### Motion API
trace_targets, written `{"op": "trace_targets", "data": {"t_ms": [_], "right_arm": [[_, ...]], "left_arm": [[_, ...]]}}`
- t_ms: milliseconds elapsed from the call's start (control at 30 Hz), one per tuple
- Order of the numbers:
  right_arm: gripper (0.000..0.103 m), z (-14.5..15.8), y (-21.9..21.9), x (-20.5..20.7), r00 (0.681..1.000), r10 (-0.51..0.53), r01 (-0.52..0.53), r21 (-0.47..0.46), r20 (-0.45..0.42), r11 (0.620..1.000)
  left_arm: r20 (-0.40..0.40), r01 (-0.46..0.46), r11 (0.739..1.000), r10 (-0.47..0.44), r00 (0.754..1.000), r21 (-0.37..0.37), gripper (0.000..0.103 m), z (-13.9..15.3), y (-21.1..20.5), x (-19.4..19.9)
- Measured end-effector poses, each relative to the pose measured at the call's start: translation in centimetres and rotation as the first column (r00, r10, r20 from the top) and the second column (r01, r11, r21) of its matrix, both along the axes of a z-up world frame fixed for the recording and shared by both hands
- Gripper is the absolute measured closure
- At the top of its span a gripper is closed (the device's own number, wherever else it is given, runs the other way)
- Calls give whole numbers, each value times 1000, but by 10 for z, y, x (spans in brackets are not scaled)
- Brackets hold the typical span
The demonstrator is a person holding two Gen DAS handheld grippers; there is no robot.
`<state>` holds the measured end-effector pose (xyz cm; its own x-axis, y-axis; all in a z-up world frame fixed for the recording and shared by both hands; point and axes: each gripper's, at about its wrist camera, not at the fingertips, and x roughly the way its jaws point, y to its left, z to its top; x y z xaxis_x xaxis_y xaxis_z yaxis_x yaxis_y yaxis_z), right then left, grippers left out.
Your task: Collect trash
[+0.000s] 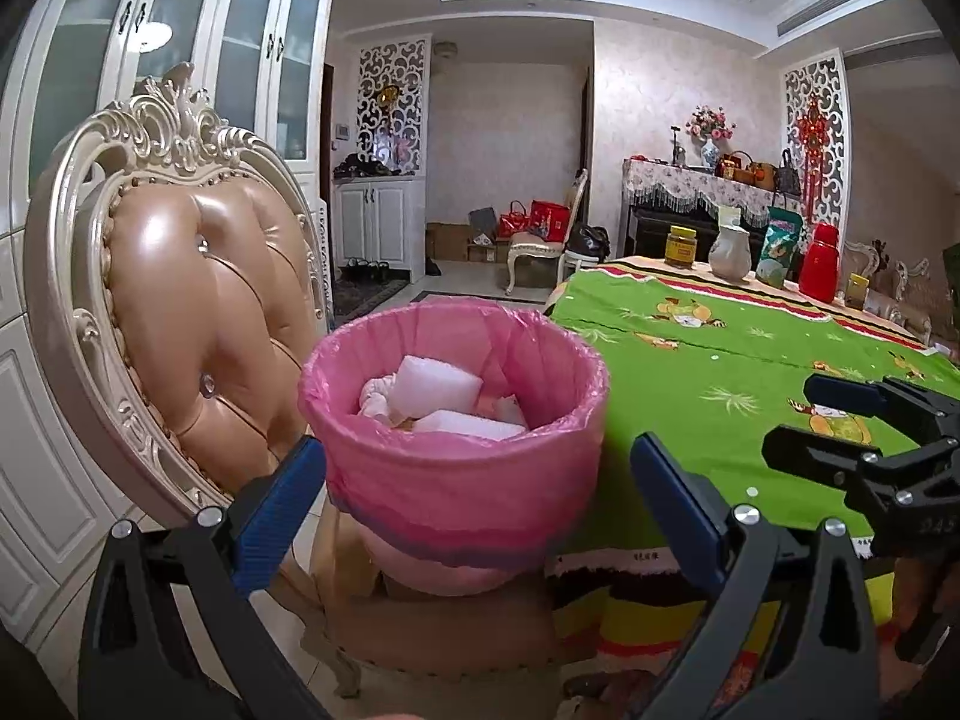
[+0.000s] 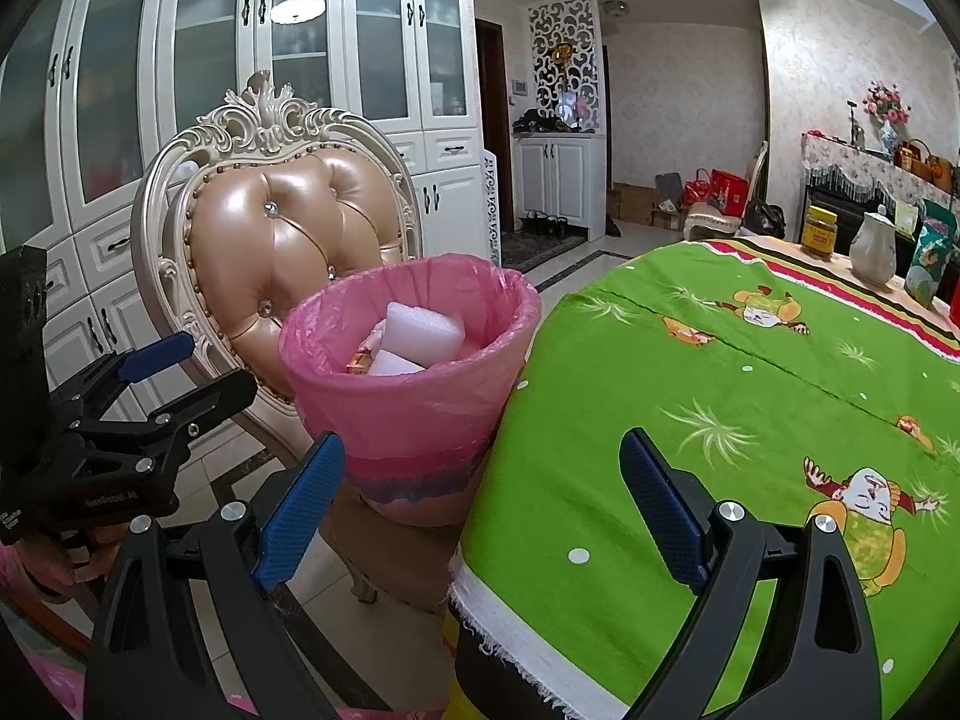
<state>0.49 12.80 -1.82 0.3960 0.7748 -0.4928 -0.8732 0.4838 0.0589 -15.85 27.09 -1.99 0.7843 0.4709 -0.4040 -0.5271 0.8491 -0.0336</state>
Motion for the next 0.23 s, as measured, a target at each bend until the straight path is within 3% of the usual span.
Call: {"op": "trace_targets", "data": {"t_ms": [233], "right_arm": [[15, 1, -8, 2, 1000, -13, 13, 12, -3, 1000]], "left_arm": [[-15, -2, 1000, 2, 1000, 3, 5, -2, -2, 4]]}}
